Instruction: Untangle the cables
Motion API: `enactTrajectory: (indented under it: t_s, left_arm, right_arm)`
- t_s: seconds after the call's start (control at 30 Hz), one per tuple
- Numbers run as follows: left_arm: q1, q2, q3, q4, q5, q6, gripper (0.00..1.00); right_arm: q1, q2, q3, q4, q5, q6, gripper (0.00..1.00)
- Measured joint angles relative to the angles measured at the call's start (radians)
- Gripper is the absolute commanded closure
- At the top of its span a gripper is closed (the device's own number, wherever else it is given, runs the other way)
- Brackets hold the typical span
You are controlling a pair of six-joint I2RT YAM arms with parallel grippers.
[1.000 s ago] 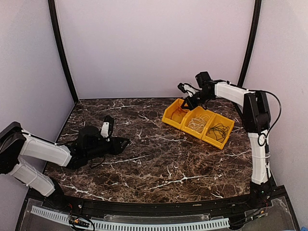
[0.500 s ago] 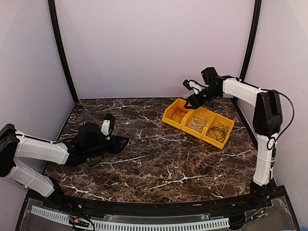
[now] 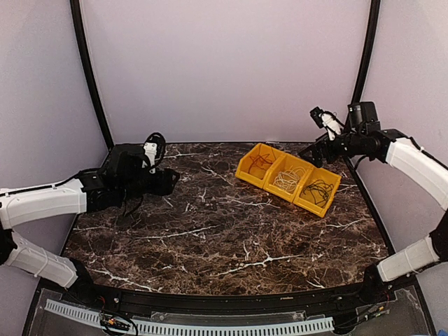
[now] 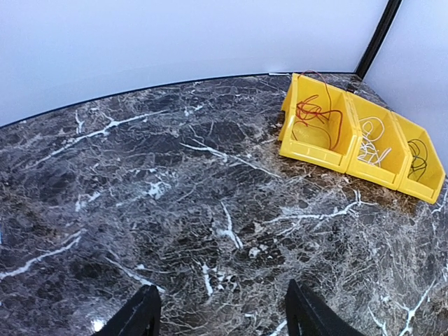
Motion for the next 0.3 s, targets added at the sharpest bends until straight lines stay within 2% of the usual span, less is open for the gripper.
enactTrajectory:
  t_s: [0.03, 0.1, 0.17, 0.23, 0.3]
  left_arm:
    - [0.002, 0.002, 0.028, -0.034, -0.014, 0.011, 0.32]
    - [0.005, 0.009, 0.077, -0.092, -0.038, 0.031, 0.21]
    - [0.006, 0.015, 0.128, -0.149, -0.071, 0.056, 0.17]
    - [0.009, 0.016, 0.158, -0.175, -0.092, 0.068, 0.04]
    - [0.010, 0.011, 0.177, -0.189, -0.097, 0.071, 0.01]
  right_arm:
    - [-0.011, -0.061, -0.065, 0.035, 0.012, 0.013, 0.01]
    - [-0.026, -0.169, -0.170, 0.083, 0.038, 0.050, 0.01]
    - [-0.036, -0.267, -0.263, 0.140, 0.087, 0.100, 0.01]
    - [-0.042, -0.339, -0.327, 0.182, 0.149, 0.154, 0.02]
    - [-0.050, -0.387, -0.362, 0.212, 0.189, 0.196, 0.01]
